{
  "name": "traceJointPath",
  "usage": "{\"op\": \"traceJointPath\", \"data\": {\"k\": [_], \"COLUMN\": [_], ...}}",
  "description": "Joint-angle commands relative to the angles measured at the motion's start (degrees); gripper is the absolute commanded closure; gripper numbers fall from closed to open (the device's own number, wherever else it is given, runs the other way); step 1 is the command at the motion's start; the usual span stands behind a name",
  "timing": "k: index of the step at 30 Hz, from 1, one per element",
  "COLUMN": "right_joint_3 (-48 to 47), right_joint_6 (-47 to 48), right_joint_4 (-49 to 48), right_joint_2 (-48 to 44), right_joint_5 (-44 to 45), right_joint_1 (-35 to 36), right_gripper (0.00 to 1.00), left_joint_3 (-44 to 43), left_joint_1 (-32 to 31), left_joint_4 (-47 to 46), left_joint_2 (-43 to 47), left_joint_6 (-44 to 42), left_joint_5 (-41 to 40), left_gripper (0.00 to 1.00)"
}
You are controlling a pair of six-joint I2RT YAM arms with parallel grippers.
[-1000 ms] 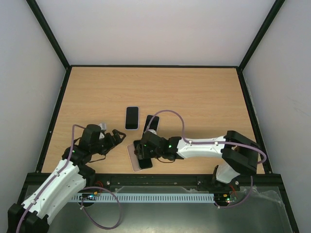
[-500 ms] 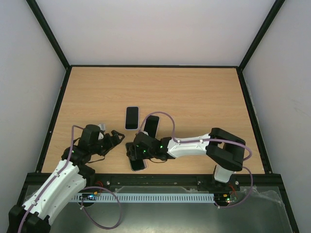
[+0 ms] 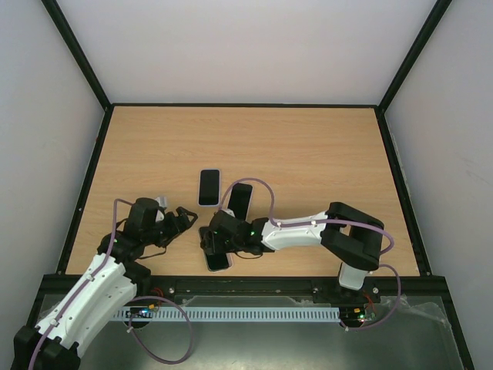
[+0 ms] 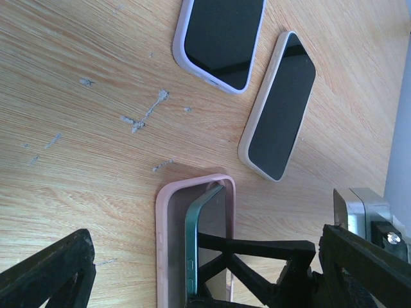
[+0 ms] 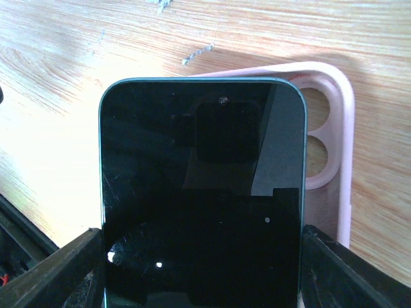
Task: Put the phone into the phone case
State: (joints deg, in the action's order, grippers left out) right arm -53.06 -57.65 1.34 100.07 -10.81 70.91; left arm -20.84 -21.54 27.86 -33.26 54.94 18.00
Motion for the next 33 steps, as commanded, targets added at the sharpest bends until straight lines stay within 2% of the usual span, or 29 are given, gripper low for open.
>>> {"op": "traceJointPath", "data": {"k": [1,10,18,33], "right_joint_3": [-2.0,-2.3,-2.5,3.8], "right_joint_6": [1.0,0.8,1.0,0.8], "right_joint_4": [2.6,4.2,4.9,5.4], "right_joint_2": [0.6,0.2,-1.6,-7.7], "right_joint_5": [4.1,5.5,5.5,8.4], "right_joint_1": [0.4,0.4,0.4,0.4], "right_gripper": [0.29,0.22,0.2,0.39], "left_joint_3": [-1.0,-0.9,-0.4,8.3], "left_joint_1": [0.4,0.3,0.3,-0.3], "left_joint_4": [0.9,0.7,0.8,-4.9], "left_joint_2": [0.3,-0.2,-0.5,0.5], "left_joint_6": [-0.8,-0.6,-0.4,3.3], "left_joint_5": [0.6,0.6,1.4,8.4], "left_gripper": [0.06,0.07,0.07,0.23]}}
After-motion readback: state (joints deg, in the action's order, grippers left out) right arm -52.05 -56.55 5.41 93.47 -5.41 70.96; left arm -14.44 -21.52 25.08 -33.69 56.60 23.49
